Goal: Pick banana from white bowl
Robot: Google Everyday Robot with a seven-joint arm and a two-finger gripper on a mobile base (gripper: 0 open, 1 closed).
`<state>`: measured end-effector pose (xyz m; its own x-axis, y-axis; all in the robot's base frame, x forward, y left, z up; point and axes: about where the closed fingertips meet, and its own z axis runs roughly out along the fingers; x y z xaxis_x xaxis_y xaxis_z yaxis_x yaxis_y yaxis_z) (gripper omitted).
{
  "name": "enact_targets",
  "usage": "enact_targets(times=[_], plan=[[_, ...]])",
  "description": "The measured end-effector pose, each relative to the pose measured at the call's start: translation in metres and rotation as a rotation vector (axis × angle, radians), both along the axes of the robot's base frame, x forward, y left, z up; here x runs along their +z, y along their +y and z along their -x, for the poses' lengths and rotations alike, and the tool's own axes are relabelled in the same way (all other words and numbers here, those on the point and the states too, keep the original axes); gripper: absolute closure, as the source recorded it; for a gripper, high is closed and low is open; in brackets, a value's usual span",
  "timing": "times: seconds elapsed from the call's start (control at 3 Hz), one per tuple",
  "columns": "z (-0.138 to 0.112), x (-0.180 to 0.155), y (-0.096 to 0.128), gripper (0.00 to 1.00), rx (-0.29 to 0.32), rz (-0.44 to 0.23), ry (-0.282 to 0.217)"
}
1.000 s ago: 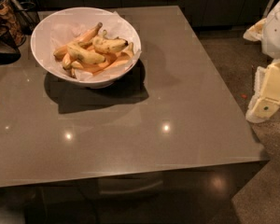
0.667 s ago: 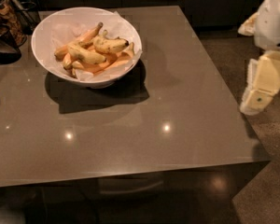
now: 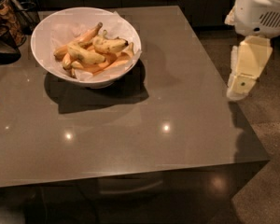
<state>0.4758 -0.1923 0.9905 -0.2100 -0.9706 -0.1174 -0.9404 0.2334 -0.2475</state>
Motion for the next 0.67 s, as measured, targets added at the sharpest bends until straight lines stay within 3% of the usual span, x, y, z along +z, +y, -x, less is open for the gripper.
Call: enact_targets(times=[0.33,0.67], plan=[[-0.011,0.002,0.010,0.00,0.016,0.021,-0.002],[-0.022,0.007,0.019,0.00,0.037,-0.044,-0.012]])
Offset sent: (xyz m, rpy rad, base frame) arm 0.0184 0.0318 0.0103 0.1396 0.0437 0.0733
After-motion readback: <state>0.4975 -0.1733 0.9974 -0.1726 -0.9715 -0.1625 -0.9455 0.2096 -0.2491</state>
